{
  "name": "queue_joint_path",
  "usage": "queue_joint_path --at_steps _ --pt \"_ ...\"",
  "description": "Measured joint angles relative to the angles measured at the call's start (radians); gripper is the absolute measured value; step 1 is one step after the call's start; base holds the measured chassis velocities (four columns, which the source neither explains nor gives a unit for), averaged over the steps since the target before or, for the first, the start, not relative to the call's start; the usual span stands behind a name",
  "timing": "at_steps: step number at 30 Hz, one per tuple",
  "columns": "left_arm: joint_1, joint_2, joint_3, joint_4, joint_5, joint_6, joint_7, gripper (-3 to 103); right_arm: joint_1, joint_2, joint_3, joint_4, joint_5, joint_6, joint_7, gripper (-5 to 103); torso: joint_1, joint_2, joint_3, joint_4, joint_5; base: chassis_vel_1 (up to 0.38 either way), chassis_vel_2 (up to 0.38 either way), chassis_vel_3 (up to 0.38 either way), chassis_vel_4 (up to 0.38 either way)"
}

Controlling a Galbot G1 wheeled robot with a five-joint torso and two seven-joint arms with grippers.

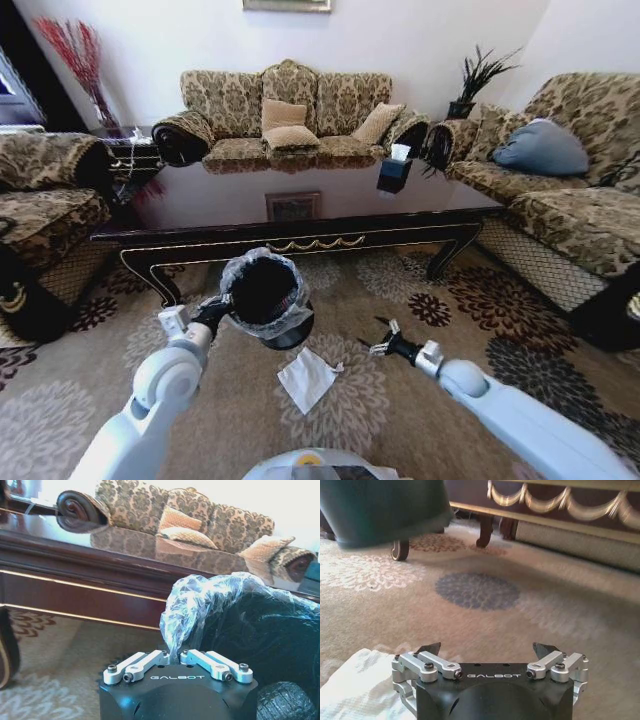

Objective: Move to the front of the table and pick up the trash from the floor, then place it into the trash bin.

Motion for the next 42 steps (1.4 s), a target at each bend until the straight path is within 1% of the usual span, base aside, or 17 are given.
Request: queue_joint_path --at_steps 2,3,5,6,9,12,13,14,16,19,23,26,28,35,40,41,42 --pt "0.007 0.003 -0.010 -0.004 -0.003 0.000 0.000 3 0.013 0.015 -0.018 -0.019 0.003 -0.002 -0.001 100 0.000 0.000 0.000 0.0000 -0.0003 0.000 0.000 0.000 0.000" --pt "0.022 0.008 -0.033 -0.012 -0.007 0.000 -0.001 3 0.041 0.048 -0.063 -0.068 0.005 -0.009 -0.005 100 0.000 0.000 0.000 -0.0001 -0.0001 0.000 0.000 0.000 0.000" --pt "0.043 0.012 -0.061 -0.020 -0.010 0.000 -0.002 3 0.069 0.094 -0.107 -0.135 0.002 -0.027 -0.008 100 0.000 0.000 0.000 -0.0002 0.0000 0.000 0.000 0.000 0.000" --pt "0.043 0.012 -0.061 -0.020 -0.010 0.000 -0.002 3 0.069 0.094 -0.107 -0.135 0.002 -0.027 -0.008 100 0.000 0.000 0.000 -0.0002 0.0000 0.000 0.000 0.000 0.000" --pt "0.062 0.013 -0.080 -0.029 -0.010 0.000 -0.003 3 0.094 0.142 -0.147 -0.203 -0.002 -0.059 -0.001 100 0.000 0.000 0.000 -0.0006 -0.0002 0.000 0.000 0.000 0.000" --pt "0.070 0.011 -0.084 -0.033 -0.010 0.000 -0.004 3 0.107 0.167 -0.168 -0.239 -0.013 -0.075 0.025 100 0.000 0.000 0.000 -0.0005 -0.0003 0.000 0.000 0.000 0.000" --pt "0.073 0.010 -0.084 -0.034 -0.009 0.000 -0.004 3 0.112 0.177 -0.179 -0.256 -0.022 -0.079 0.045 100 0.000 0.000 0.000 -0.0005 -0.0001 0.000 0.000 0.000 0.000" --pt "0.076 0.007 -0.084 -0.034 -0.007 0.000 -0.005 3 0.117 0.189 -0.196 -0.275 -0.032 -0.086 0.086 100 0.000 0.000 0.000 -0.0005 0.0000 0.000 0.000 0.000 0.000" --pt "0.078 0.005 -0.084 -0.035 -0.004 0.000 -0.005 3 0.117 0.203 -0.214 -0.291 -0.010 -0.105 0.125 100 0.000 0.000 0.000 -0.0005 -0.0002 0.000 0.000 0.000 0.000" --pt "0.078 0.004 -0.083 -0.034 -0.002 0.000 -0.005 3 0.111 0.210 -0.219 -0.293 0.016 -0.116 0.132 100 0.000 0.000 0.000 -0.0006 0.0000 0.000 0.000 0.000 0.000" --pt "0.077 0.004 -0.077 -0.032 -0.001 0.000 -0.006 3 0.100 0.208 -0.220 -0.280 0.045 -0.122 0.121 100 0.000 0.000 0.000 -0.0005 -0.0001 0.000 0.000 0.000 0.000" --pt "0.074 0.003 -0.071 -0.030 0.002 0.000 -0.006 3 0.084 0.200 -0.223 -0.255 0.093 -0.122 0.096 100 0.000 0.000 0.000 -0.0005 -0.0001 0.000 0.000 0.000 0.000" --pt "0.073 0.003 -0.069 -0.030 0.002 0.000 -0.006 3 0.079 0.200 -0.228 -0.251 0.101 -0.114 0.081 100 0.000 0.000 0.000 -0.0006 0.0001 0.000 0.000 0.000 0.000" --pt "0.078 0.005 -0.071 -0.030 0.004 -0.002 -0.006 3 0.090 0.224 -0.250 -0.281 0.094 -0.099 0.064 100 0.000 0.000 0.000 -0.0003 0.0000 0.000 0.000 0.000 0.000" --pt "0.080 0.005 -0.072 -0.034 0.004 -0.004 -0.006 3 0.099 0.243 -0.264 -0.313 0.054 -0.108 0.101 101 0.000 0.000 0.000 -0.0002 0.0001 0.000 0.000 0.000 0.000" --pt "0.081 0.004 -0.071 -0.035 0.004 -0.004 -0.006 3 0.099 0.244 -0.266 -0.319 0.041 -0.115 0.110 97 0.000 0.000 0.000 -0.0004 0.0001 0.000 0.000 0.000 0.000" --pt "0.081 0.003 -0.070 -0.036 0.004 -0.004 -0.006 3 0.099 0.244 -0.266 -0.324 0.031 -0.121 0.117 97 0.000 0.000 0.000 -0.0005 0.0001 0.000 0.000 0.000 0.000"
